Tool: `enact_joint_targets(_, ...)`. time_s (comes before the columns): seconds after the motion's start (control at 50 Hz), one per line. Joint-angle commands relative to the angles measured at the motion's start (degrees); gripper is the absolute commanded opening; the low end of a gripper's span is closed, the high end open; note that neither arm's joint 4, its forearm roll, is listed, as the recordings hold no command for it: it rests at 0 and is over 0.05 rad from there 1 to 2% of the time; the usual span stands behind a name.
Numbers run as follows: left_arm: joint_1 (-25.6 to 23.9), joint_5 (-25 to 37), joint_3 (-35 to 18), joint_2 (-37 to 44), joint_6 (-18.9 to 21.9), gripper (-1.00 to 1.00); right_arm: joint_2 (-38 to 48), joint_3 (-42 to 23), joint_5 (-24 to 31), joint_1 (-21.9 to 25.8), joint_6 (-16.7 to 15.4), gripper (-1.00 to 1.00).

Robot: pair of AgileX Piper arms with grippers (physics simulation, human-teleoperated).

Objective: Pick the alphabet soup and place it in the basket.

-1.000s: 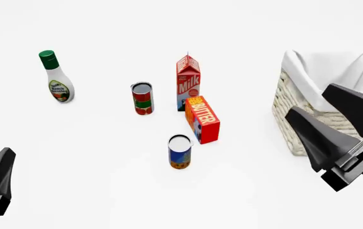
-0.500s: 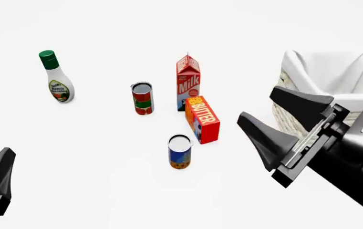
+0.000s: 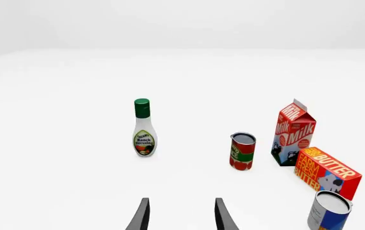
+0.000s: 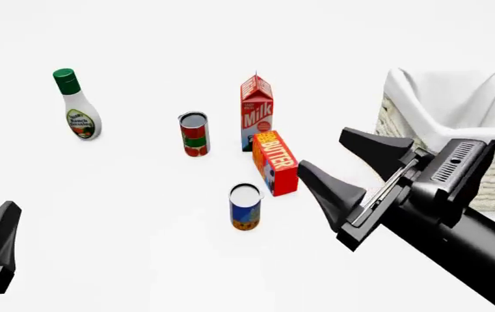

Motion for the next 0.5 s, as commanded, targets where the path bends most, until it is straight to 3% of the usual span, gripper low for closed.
enact_joint_targets(0.02, 0.0, 0.0, 0.0, 0.0, 0.0, 1.00, 6.9, 0.3, -5.3, -0.4, 0.9, 1.00)
enact_joint_targets(0.5, 0.0, 0.0, 0.0, 0.0, 0.0, 1.00, 18.1, -0.6, -12.5, -0.8, 2.3, 1.00)
